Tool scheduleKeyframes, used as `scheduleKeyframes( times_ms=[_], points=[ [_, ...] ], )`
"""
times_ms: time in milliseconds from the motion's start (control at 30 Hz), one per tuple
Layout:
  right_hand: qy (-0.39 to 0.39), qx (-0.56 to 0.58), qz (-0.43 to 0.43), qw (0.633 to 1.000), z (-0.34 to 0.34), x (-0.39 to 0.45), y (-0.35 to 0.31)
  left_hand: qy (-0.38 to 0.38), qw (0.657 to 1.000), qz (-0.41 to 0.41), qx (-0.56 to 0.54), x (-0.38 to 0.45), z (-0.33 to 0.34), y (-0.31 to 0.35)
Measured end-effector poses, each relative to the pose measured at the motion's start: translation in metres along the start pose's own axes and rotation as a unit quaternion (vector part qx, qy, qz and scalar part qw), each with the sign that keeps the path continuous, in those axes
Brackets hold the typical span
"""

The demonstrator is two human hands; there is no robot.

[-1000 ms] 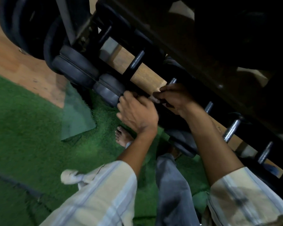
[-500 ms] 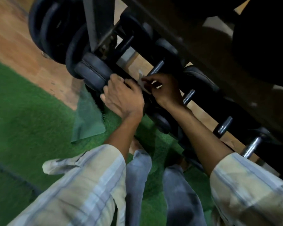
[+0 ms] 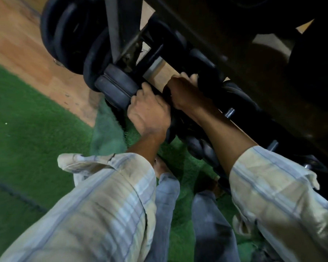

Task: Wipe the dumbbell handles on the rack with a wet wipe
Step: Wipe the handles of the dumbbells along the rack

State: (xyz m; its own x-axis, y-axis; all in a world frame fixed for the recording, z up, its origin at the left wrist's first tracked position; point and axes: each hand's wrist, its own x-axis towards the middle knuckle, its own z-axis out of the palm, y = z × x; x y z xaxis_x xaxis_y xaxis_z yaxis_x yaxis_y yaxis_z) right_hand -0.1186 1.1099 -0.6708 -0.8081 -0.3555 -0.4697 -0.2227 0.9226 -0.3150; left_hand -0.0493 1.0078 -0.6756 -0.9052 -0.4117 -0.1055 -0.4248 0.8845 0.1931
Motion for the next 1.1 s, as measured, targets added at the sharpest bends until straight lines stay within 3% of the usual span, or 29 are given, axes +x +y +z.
scheduleKeyframes(
  times_ms=[233,367,467,700,800,1000,1100],
  points=[
    [0.087,0.060,-0.051,0.993,0.027,-0.025,0.020,-0.023,1.000,0.002,-0.005,0.002,-0.002,-0.002],
    [0.126,0.132,-0.011,0.983,0.037,-0.046,0.033,-0.028,1.000,0.001,-0.009,0.003,-0.002,-0.001],
    [0.145,0.283,0.053,0.947,0.038,-0.051,0.032,-0.029,1.000,-0.005,-0.010,0.004,-0.001,-0.001],
    [0.086,0.328,0.235,0.911,0.047,-0.036,0.028,-0.038,0.999,-0.010,-0.022,0.004,-0.001,-0.002],
    [0.057,0.322,0.271,0.905,0.056,-0.028,0.033,-0.043,0.999,-0.009,-0.022,0.004,-0.002,-0.002],
    [0.003,0.482,0.328,0.813,0.070,-0.014,0.037,-0.038,0.999,-0.010,-0.017,0.005,-0.004,-0.001],
    [0.012,0.510,0.312,0.802,0.068,-0.019,0.032,-0.046,0.999,-0.009,-0.023,0.004,-0.003,-0.001]
  ],
)
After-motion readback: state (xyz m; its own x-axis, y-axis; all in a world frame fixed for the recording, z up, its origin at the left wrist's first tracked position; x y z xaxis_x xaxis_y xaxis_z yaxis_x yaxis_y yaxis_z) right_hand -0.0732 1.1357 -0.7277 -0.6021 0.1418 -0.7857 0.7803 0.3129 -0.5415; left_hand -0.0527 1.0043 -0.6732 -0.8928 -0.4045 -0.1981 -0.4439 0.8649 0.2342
